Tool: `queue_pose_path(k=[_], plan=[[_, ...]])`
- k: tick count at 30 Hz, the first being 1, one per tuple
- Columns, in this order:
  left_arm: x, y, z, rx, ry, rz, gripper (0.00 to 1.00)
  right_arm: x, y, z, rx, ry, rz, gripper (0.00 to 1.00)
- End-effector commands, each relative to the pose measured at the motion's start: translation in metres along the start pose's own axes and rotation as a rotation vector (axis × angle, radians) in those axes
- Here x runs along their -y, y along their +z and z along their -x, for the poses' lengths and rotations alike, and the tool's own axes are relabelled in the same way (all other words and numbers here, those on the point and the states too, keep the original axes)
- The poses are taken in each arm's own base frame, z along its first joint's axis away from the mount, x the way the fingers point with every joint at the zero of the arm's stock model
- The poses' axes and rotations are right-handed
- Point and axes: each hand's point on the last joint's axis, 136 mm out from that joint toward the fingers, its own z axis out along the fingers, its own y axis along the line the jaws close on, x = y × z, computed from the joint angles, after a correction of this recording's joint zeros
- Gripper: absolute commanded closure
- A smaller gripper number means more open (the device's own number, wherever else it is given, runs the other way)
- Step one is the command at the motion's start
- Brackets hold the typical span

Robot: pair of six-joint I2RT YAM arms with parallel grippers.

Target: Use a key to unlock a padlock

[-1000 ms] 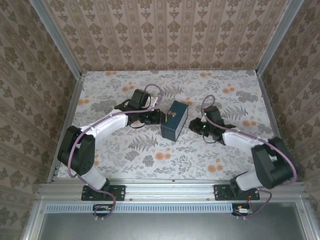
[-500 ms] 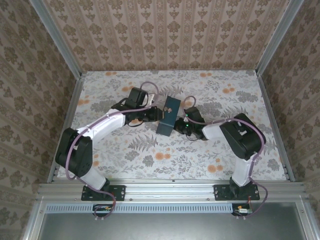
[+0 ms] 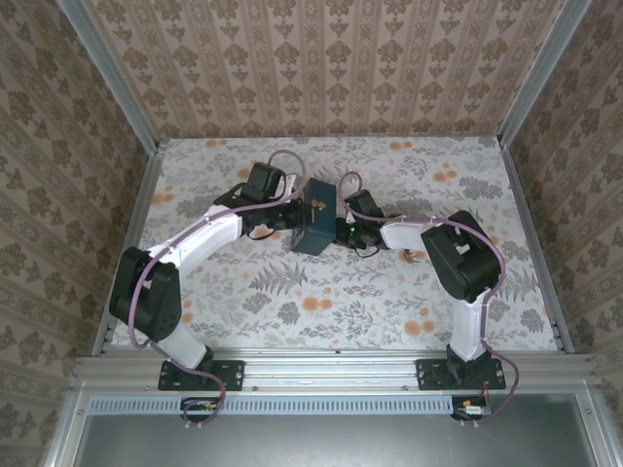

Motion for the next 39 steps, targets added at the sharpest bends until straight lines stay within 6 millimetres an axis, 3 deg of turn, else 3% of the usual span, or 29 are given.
queue_pose_path(k=[1, 8, 16, 23, 30, 36, 39], plan=[[0.005, 0.016, -0.014, -0.081, 0.030, -0.006, 0.79, 0.037, -0.029, -0.005, -0.058, -0.116, -0.180, 0.72], [0.014, 0.025, -0.004, -0.092, 0.057, -0.010, 0.79, 0.056, -0.048, 0.003, -0.107, -0.172, -0.225, 0.73], [0.016, 0.035, -0.005, -0.106, 0.058, -0.017, 0.79, 0.032, -0.036, 0.016, -0.050, -0.111, -0.046, 0.72], [0.037, 0.039, -0.009, -0.115, 0.095, -0.035, 0.79, 0.019, -0.033, 0.036, 0.074, 0.081, 0.116, 0.71], [0.039, 0.044, -0.013, -0.119, 0.072, -0.047, 0.73, 0.017, -0.034, 0.034, 0.047, 0.069, 0.118, 0.72], [0.038, 0.023, 0.010, -0.050, 0.050, -0.075, 0.72, 0.025, -0.032, 0.025, 0.014, 0.061, 0.091, 0.72], [0.020, 0.003, 0.025, -0.002, 0.039, -0.043, 0.69, 0.029, -0.037, 0.022, 0.002, 0.051, 0.070, 0.71]])
